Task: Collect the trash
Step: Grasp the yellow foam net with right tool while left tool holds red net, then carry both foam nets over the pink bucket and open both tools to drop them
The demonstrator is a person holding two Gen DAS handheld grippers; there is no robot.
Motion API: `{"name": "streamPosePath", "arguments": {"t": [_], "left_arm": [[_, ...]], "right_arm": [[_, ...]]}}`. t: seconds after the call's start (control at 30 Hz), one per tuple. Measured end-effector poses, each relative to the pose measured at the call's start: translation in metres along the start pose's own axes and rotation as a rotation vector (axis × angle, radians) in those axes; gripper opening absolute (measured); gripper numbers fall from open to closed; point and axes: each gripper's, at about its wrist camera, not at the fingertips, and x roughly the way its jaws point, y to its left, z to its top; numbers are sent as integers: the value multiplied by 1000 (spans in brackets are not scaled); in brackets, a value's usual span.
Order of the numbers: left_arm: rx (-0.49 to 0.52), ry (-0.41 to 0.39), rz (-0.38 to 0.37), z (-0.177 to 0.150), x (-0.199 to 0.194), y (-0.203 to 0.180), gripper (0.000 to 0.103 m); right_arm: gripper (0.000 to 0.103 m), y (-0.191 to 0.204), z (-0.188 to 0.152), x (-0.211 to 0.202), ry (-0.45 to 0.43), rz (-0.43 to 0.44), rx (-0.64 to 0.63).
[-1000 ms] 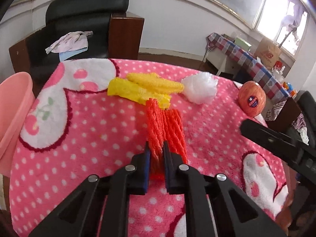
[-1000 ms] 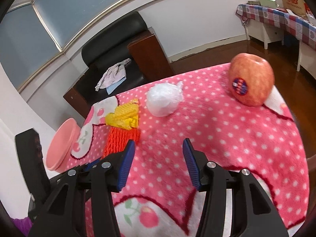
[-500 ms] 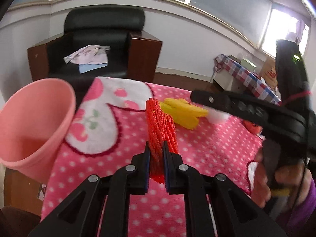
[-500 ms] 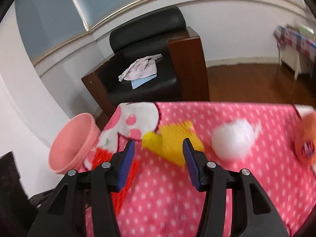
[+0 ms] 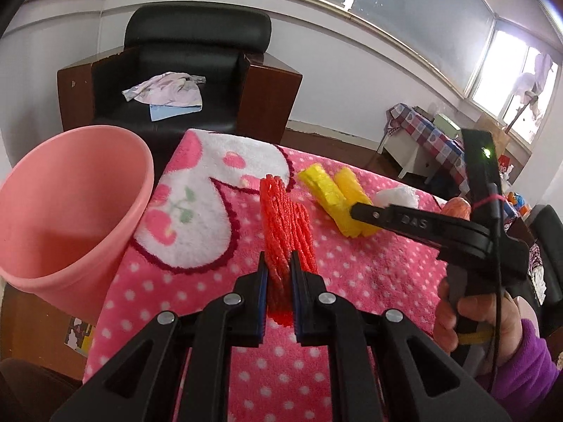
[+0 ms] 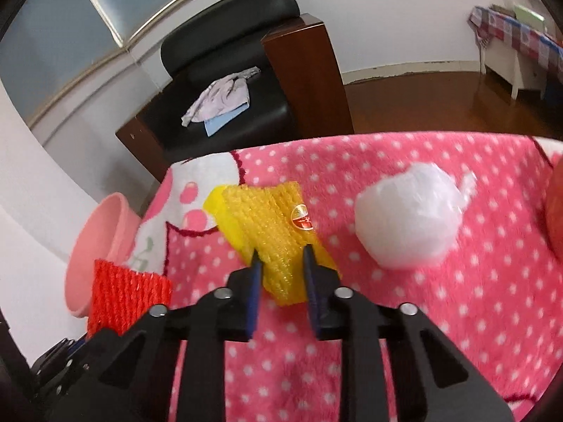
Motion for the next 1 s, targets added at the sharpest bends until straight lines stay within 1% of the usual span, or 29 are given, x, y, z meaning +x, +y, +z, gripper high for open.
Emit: {"name": "streamPosePath", "arguments": {"t": [0.1, 0.23, 0.37, 0.53, 0.67, 1.0], "left_arm": [[-3, -11, 1, 0, -6, 0, 10], [0, -32, 9, 0, -18, -2, 10], [7, -39, 18, -2, -28, -6, 10], [28, -44, 30, -7, -40, -13, 10], [40, -41, 45, -12, -50, -17, 10], [47, -73, 71, -19, -74, -20, 10]], "right_arm": [[10, 0, -9, -9, -14, 10, 12], [10, 4, -20, -29, -44, 51, 38], [10, 13, -33, -57, -83, 102, 40], [10, 21, -54, -86, -104, 145, 46], [10, 28, -70, -106, -118, 160, 39], [10, 48, -86, -131, -141, 185, 3]]}}
